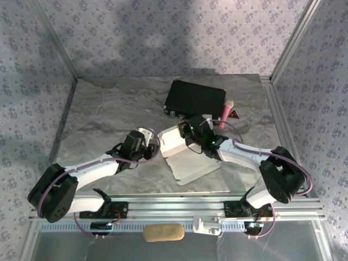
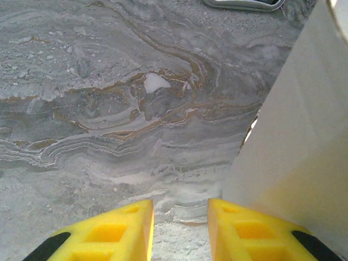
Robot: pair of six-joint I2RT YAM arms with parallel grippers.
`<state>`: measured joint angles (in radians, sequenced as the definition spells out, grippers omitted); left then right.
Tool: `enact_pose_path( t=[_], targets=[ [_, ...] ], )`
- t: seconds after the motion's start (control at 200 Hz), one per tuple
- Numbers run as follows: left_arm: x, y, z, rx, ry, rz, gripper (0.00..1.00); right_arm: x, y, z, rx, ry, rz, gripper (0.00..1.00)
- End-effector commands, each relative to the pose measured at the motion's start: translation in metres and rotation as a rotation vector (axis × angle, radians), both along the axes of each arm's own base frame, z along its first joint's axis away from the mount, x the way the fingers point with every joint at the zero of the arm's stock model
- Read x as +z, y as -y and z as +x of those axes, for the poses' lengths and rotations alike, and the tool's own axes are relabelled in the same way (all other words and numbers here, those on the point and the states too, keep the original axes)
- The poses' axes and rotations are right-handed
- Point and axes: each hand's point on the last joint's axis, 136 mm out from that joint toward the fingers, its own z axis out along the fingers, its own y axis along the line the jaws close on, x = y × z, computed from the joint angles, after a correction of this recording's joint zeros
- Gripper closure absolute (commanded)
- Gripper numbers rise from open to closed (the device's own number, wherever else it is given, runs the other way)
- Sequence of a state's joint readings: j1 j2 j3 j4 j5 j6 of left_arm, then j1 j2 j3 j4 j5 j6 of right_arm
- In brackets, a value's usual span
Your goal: Fold the paper box
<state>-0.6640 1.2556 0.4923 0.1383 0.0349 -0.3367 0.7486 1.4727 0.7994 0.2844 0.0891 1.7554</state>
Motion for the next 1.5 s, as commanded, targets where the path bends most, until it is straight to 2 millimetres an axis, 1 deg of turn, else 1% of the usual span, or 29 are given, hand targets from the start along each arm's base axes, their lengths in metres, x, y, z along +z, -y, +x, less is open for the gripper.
enact_pose_path(
  t=[0.0,0.15,0.26,0.44,0.55,0.685,0.795,0.884,0.954,1.074,1.174,1.274,1.414,1.494],
  targets=[
    [0.008,0.004,0.002,-0.022,0.038,-0.001,0.68,-0.002,-0.002,-0.003,0.017,0.021,0.003,1.00],
    [0.006,0.010,0.001,-0.045,0.037,-0.011,0.68,-0.004,-0.004,-0.003,0.018,0.019,0.009,1.00],
    [0.010,0.016,-0.001,-0.066,0.056,-0.017,0.67,-0.004,-0.004,-0.003,0.022,0.024,0.006,1.00],
    [0.013,0.022,-0.006,-0.098,0.095,-0.029,0.67,0.000,-0.003,-0.004,0.035,0.092,0.006,1.00],
    [0.017,0.024,-0.007,-0.107,0.132,-0.050,0.66,0.001,-0.002,-0.006,0.041,0.131,0.010,1.00],
    [0.022,0.032,-0.010,-0.148,0.181,-0.055,0.66,0.002,-0.002,-0.006,0.040,0.149,0.028,1.00],
    [0.025,0.037,-0.015,-0.184,0.217,-0.064,0.66,0.005,-0.003,-0.005,0.041,0.158,0.036,1.00],
    [0.032,0.041,-0.022,-0.221,0.283,-0.114,0.67,0.008,-0.003,-0.004,0.040,0.173,0.047,1.00],
    [0.038,0.040,-0.023,-0.214,0.299,-0.138,0.66,0.011,-0.002,-0.004,0.037,0.192,0.055,1.00],
    [0.039,0.039,-0.021,-0.205,0.288,-0.120,0.66,0.013,-0.001,-0.005,0.026,0.227,0.072,1.00],
    [0.039,0.030,-0.013,-0.153,0.299,-0.076,0.66,0.017,-0.005,-0.007,0.010,0.266,0.104,1.00],
    [0.040,0.023,-0.011,-0.133,0.311,-0.047,0.66,0.018,-0.007,-0.015,-0.035,0.302,0.127,1.00],
    [0.038,0.014,-0.010,-0.106,0.323,-0.014,0.66,0.018,-0.010,-0.031,-0.095,0.341,0.136,1.00],
    [0.037,0.009,-0.010,-0.096,0.329,-0.003,0.66,0.021,-0.010,-0.035,-0.111,0.367,0.155,1.00]
  ],
)
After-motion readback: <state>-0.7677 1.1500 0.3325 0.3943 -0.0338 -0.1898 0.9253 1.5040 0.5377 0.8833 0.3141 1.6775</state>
